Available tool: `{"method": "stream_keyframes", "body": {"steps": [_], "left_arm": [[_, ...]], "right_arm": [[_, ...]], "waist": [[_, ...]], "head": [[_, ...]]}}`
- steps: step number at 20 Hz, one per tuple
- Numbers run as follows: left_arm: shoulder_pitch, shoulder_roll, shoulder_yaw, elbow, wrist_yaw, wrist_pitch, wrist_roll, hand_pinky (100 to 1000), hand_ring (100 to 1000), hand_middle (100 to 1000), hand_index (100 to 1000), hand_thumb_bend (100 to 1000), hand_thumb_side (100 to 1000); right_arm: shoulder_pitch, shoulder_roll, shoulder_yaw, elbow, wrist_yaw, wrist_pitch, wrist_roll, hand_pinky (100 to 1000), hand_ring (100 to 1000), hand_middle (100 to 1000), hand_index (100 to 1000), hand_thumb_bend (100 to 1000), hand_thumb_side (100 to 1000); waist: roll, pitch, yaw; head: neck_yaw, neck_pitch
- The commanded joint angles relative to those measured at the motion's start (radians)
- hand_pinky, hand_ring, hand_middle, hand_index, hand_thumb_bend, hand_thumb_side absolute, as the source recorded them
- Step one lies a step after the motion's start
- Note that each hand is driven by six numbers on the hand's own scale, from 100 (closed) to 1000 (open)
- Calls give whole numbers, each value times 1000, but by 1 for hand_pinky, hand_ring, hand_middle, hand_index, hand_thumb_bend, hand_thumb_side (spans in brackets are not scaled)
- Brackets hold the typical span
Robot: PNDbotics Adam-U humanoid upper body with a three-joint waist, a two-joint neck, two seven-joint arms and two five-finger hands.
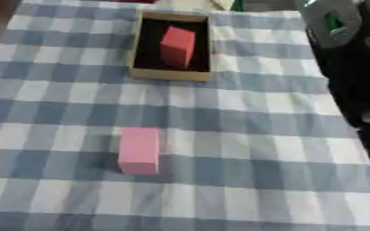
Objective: Pick up objects on the table and place them in the box.
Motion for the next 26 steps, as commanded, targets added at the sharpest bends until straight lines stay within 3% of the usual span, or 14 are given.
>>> {"method": "stream_keyframes", "body": {"steps": [1, 5, 9, 16, 21, 22, 23, 26], "left_arm": [[-52, 149, -76, -19, -100, 104, -90, 637, 544, 604, 835, 100, 965], [-127, 256, -199, -19, -187, 175, -210, 656, 575, 625, 853, 110, 977], [-216, 293, -303, -19, -217, 209, -306, 669, 594, 638, 859, 171, 960], [-338, 260, -416, -19, -234, 268, -446, 678, 613, 655, 866, 237, 947], [-396, 218, -471, -19, -248, 323, -565, 697, 642, 684, 878, 353, 920], [-404, 213, -476, -19, -251, 330, -583, 704, 655, 696, 881, 454, 860], [-412, 207, -484, -19, -255, 338, -605, 705, 656, 697, 881, 438, 887], [-431, 188, -508, -19, -269, 359, -669, 717, 674, 713, 888, 523, 832]], "right_arm": [[21, -69, -32, -135, -66, 35, -50, 813, 815, 571, 751, 233, 570], [73, -104, -55, -242, -106, 76, -91, 813, 810, 568, 743, 244, 590], [107, -124, -67, -302, -125, 101, -111, 812, 807, 565, 738, 247, 599], [141, -128, -82, -369, -156, 119, -157, 811, 802, 559, 734, 255, 599], [168, -135, -93, -408, -192, 127, -229, 811, 796, 553, 722, 272, 603], [172, -136, -93, -411, -196, 129, -236, 811, 795, 552, 723, 273, 605], [177, -137, -94, -414, -199, 130, -242, 811, 795, 552, 723, 273, 605], [187, -138, -99, -420, -206, 137, -254, 811, 793, 548, 722, 274, 608]], "waist": [[9, -22, -5], [6, -16, -19], [5, -13, -30], [8, -14, -32], [7, -15, -37], [8, -15, -37], [8, -15, -38], [10, -16, -39]], "head": [[2, 7], [6, -1], [15, -4], [19, -3], [19, -2], [20, -1], [20, -1], [22, 0]]}}
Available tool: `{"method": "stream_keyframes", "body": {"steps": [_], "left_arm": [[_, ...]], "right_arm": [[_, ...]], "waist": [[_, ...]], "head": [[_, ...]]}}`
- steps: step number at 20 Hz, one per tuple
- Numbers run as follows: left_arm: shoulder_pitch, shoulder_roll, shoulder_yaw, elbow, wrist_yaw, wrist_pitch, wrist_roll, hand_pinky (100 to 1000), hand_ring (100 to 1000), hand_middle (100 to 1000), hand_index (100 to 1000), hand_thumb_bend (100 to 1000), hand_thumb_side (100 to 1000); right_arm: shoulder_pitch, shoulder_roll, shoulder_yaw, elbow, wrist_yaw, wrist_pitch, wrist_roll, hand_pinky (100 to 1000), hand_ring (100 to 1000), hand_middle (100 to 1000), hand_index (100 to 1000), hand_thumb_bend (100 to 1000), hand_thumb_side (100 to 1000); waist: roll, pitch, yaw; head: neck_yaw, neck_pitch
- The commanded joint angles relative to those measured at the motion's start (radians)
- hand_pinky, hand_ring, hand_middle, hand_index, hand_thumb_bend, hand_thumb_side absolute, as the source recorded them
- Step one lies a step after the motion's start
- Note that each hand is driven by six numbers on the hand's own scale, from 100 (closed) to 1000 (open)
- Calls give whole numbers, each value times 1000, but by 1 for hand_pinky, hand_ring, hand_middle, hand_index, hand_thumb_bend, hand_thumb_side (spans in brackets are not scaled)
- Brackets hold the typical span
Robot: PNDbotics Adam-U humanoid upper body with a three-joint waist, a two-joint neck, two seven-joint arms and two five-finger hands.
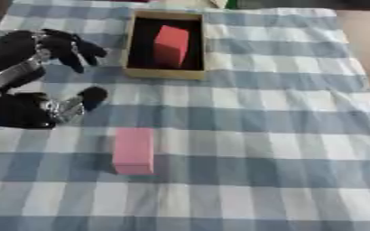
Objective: Pick up objects on the table and place them in the box.
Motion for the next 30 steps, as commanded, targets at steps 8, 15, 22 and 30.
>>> {"method": "stream_keyframes", "body": {"steps": [8, 15, 22, 30], "left_arm": [[-15, -28, -45, -14, -80, 65, -178, 754, 735, 753, 917, 601, 750], [-8, -56, -69, -14, -99, 75, -262, 762, 772, 767, 932, 569, 705], [5, -70, -81, -14, -92, 91, -334, 761, 800, 778, 939, 417, 613], [3, -89, -92, 19, -126, 84, -361, 773, 838, 795, 952, 459, 610]], "right_arm": [[10, -23, -26, -33, -22, 13, -25, 810, 785, 539, 718, 272, 615], [23, -16, -34, -33, -28, 19, -23, 809, 778, 531, 715, 270, 619], [32, -10, -41, -32, -32, 24, -23, 807, 774, 526, 713, 272, 626], [37, -4, -44, -28, -36, 25, -19, 805, 769, 520, 708, 268, 629]], "waist": [[10, -23, -3], [8, -24, -2], [7, -23, -1], [4, -19, -2]], "head": [[6, 2], [7, 3], [10, 2], [14, -3]]}}
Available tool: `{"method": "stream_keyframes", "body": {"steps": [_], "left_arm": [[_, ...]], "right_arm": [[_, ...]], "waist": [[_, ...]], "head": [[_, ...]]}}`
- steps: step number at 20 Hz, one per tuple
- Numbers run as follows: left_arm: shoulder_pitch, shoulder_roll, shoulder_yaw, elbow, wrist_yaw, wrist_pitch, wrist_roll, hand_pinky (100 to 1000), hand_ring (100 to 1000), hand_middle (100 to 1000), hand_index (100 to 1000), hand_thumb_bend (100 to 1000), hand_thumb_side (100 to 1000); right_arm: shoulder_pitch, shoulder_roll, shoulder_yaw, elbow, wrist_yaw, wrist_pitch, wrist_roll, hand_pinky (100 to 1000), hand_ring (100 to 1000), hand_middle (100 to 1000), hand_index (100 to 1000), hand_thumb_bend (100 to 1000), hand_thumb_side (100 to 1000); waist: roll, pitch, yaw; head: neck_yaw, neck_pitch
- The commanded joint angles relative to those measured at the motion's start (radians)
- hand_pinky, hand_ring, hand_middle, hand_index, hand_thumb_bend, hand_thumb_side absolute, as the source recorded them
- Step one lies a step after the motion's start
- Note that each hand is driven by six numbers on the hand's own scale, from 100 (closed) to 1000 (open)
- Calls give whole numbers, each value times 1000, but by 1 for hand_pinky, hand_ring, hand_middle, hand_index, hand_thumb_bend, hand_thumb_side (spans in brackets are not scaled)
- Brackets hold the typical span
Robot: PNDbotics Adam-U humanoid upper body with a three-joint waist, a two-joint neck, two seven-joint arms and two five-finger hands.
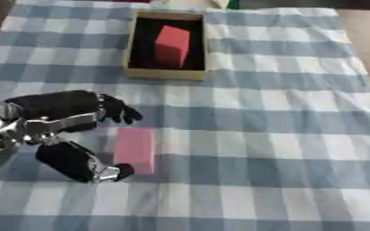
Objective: Pick up objects on the table and place them in the box.
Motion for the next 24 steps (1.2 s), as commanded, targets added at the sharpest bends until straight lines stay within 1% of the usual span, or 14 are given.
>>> {"method": "stream_keyframes", "body": {"steps": [1, 2, 3, 12, 17, 20, 24], "left_arm": [[-8, 5, -2, 17, -23, -11, -8, 777, 843, 797, 955, 514, 631], [-7, 3, -4, 24, -28, -17, -10, 778, 846, 795, 955, 555, 644], [-7, 2, -4, 31, -36, -21, -9, 780, 849, 796, 956, 566, 645], [-7, -18, 8, 99, -142, -75, 66, 783, 863, 798, 958, 549, 645], [-11, -29, 6, 115, -151, -85, 81, 779, 858, 795, 955, 513, 657], [-14, -35, 2, 125, -145, -87, 77, 780, 858, 795, 955, 524, 662], [-14, -41, -5, 143, -136, -97, 48, 782, 856, 792, 951, 530, 668]], "right_arm": [[-11, -13, -14, -10, -11, 1, 1, 805, 768, 519, 707, 268, 629], [-10, -13, -14, -10, -11, 1, 1, 805, 768, 518, 706, 268, 629], [-9, -13, -15, -9, -12, 2, 1, 804, 767, 517, 706, 268, 629], [-1, -12, -17, 1, -22, 3, 11, 801, 762, 510, 701, 265, 633], [2, -11, -19, 7, -26, 3, 17, 801, 762, 508, 699, 262, 634], [2, -10, -21, 10, -28, 5, 20, 800, 762, 508, 699, 261, 634], [4, -9, -24, 11, -30, 8, 17, 801, 763, 508, 700, 261, 634]], "waist": [[2, -18, 0], [2, -18, -1], [2, -17, -1], [-1, -12, -3], [-1, -9, -6], [-1, -7, -9], [-1, -3, -13]], "head": [[4, -4], [4, -4], [4, -4], [5, -10], [5, -15], [7, -18], [7, -20]]}}
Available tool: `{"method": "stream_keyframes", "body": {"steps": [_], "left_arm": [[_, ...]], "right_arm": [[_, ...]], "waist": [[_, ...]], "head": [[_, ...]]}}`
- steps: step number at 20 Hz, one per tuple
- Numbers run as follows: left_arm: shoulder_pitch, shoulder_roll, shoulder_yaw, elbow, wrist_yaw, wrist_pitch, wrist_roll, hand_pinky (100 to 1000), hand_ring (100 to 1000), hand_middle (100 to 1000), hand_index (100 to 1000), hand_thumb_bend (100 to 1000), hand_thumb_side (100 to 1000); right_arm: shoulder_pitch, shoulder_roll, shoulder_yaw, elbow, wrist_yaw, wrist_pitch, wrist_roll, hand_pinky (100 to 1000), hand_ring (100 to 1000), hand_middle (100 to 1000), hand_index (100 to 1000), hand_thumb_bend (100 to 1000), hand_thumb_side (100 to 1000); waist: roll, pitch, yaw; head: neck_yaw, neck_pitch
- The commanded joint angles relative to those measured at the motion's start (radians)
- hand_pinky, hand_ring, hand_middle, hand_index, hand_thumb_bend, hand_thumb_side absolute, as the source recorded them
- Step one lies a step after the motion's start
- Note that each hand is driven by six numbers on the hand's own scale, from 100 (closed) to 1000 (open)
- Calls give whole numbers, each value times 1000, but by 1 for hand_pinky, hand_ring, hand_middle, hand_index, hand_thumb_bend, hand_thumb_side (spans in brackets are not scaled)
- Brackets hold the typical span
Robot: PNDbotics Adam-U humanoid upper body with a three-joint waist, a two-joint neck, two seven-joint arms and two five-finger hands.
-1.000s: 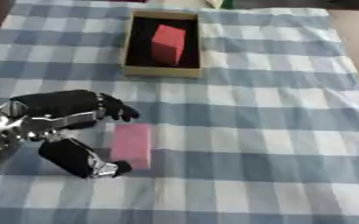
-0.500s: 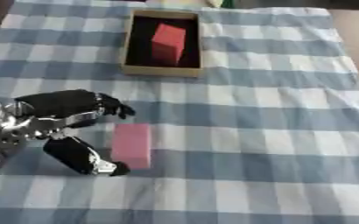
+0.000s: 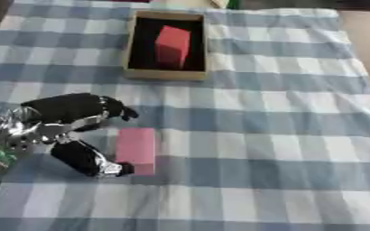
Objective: Pick up objects on the table and place them in the box.
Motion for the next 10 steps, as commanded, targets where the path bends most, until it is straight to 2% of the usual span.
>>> {"method": "stream_keyframes", "body": {"steps": [1, 6, 10], "left_arm": [[-13, 6, 0, 4, 10, -8, -23, 782, 855, 791, 950, 525, 667], [-13, 4, -7, 18, 1, -26, -42, 777, 849, 781, 941, 530, 653], [-13, 0, -12, 31, -13, -38, -25, 737, 799, 738, 905, 444, 637]], "right_arm": [[-13, -10, -15, -3, -7, 2, 0, 802, 763, 508, 700, 260, 634], [-10, -8, -19, -2, -9, 6, -2, 801, 762, 506, 699, 258, 635], [-6, -6, -22, 1, -12, 7, -3, 801, 762, 505, 698, 256, 638]], "waist": [[2, -17, -3], [2, -15, -7], [1, -14, -9]], "head": [[2, -11], [3, -14], [2, -14]]}}
